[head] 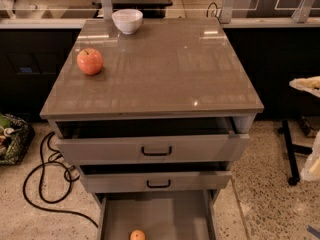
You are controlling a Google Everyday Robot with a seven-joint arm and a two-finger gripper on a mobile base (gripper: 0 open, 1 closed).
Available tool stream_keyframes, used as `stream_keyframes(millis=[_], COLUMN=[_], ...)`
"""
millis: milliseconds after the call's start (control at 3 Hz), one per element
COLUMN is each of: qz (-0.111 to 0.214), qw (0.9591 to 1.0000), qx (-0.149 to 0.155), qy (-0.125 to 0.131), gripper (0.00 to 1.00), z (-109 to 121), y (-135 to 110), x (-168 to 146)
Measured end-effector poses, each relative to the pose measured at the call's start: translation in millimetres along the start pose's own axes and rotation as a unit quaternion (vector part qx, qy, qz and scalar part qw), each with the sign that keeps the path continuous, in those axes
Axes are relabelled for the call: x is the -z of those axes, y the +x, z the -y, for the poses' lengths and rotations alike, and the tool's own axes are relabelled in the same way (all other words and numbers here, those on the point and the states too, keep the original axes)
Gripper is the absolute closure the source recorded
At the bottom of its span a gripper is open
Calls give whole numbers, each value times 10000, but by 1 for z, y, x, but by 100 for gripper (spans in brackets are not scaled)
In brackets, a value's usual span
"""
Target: Pick orange from bottom drawer and place on counter
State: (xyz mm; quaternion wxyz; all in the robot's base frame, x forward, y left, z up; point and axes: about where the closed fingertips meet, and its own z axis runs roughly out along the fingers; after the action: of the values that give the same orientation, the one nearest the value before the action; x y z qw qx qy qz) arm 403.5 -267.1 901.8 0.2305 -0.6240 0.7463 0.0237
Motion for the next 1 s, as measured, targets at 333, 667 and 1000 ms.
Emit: stream_keyframes(millis=[333, 667, 1000], qz=[426, 907, 1377], qw=[9989, 9955, 9895], qx=[-54, -123, -97], qy=[-162, -239, -432], gripper=[0, 0, 0], z=[-23, -48, -67], y=[23, 29, 20], x=[-32, -69, -106])
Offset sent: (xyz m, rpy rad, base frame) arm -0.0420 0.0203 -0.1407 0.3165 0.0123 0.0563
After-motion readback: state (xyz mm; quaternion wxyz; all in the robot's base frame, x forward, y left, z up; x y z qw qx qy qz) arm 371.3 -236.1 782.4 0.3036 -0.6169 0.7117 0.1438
